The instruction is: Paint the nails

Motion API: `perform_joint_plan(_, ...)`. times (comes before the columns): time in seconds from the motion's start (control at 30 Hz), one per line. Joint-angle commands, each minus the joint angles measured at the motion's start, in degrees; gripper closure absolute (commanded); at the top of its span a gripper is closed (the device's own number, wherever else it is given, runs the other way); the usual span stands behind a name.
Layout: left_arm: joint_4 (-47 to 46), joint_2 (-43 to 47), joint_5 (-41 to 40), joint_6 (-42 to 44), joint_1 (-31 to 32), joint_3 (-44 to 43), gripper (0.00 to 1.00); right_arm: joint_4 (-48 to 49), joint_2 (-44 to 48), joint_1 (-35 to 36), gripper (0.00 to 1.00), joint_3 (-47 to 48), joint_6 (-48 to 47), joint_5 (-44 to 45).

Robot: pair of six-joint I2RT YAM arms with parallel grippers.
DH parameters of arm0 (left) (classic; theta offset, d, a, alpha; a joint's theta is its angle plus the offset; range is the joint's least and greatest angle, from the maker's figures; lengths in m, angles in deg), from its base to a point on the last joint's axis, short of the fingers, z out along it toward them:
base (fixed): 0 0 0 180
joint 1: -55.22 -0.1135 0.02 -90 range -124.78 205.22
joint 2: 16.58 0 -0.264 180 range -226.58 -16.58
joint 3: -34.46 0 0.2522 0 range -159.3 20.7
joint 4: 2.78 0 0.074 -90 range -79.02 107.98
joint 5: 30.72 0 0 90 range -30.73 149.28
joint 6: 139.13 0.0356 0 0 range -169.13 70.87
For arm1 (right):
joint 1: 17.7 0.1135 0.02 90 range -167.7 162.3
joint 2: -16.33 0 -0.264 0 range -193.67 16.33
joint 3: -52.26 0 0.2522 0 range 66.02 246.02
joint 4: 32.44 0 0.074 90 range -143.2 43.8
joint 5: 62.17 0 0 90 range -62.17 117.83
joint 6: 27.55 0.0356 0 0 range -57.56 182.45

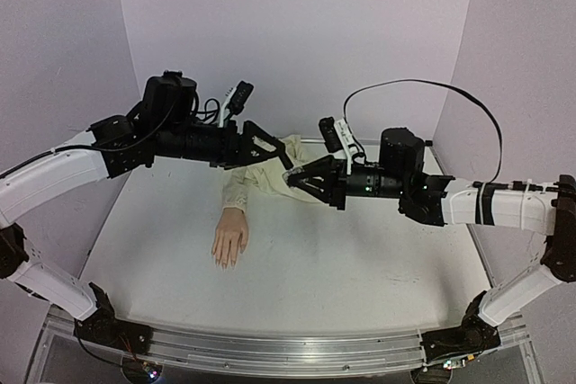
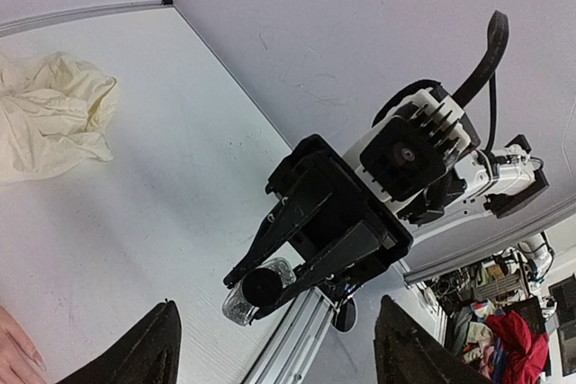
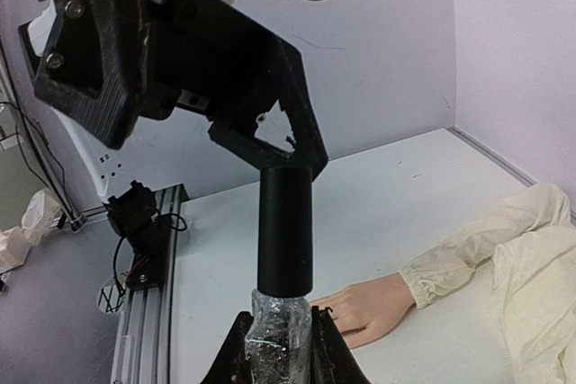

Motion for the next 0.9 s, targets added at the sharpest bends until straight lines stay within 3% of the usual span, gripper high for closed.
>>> perform_joint_plan(0.0,8.0,-0.54,3.41,2.27,-0.23,-5.56,0.28,1.81,1.35,0.28,1.0,2.49,-0.61,-7.56)
perform_joint_plan(0.33,8.25,-3.83,6.77,3.64,-0.27,-8.07,0.56,2.18,0.21,0.3,1.0,3.28,-1.54,-8.75)
perform_joint_plan(0.87,8.14,-6.42,7.87,4.01,-0.16,-10.04,0.75,2.72,-0.36,0.31,1.0,3.45,-3.62,-8.07)
